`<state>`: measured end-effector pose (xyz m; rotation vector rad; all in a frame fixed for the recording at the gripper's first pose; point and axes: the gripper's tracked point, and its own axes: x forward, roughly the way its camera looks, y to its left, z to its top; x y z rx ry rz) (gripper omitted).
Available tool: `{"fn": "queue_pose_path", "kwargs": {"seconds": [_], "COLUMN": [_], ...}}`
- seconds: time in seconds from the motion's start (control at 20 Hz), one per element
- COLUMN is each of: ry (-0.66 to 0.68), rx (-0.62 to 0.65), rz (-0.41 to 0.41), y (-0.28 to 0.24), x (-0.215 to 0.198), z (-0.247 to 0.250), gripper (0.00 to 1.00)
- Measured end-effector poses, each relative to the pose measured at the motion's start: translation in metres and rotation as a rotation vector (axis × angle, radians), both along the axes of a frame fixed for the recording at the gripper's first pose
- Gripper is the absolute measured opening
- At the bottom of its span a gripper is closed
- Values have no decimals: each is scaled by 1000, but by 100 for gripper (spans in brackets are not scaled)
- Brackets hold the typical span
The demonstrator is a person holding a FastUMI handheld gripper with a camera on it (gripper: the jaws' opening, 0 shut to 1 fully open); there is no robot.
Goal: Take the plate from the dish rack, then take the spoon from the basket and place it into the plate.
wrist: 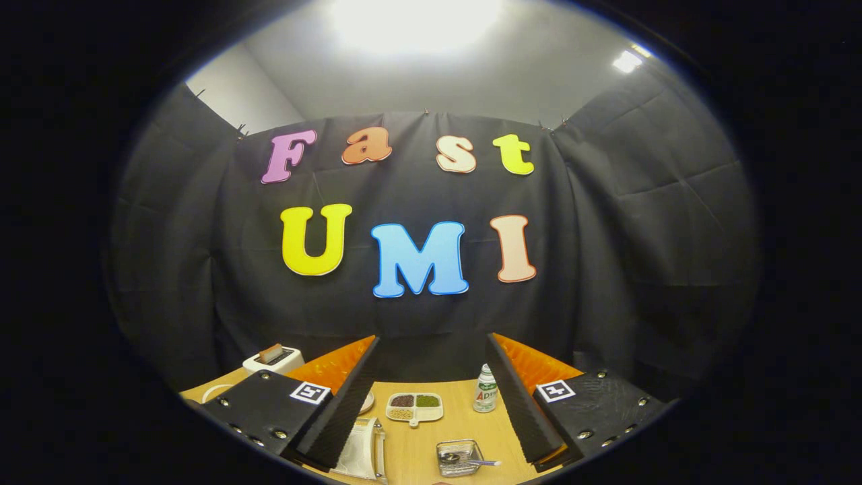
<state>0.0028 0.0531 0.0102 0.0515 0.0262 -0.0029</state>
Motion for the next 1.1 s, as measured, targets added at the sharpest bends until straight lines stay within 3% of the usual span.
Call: {"fn": "queue_pose_path", "kwargs": {"seconds": [0.35, 0.85, 0.9, 1.1], "ry": [61, 499, 527, 687], "rx": [19, 87, 94, 78], "rz": [34, 127, 129, 167], "y": [37, 97, 101, 126], "x": [13, 34, 36, 34], "z": [-3, -69, -73, -107], "gripper": [95, 96, 88, 88]}}
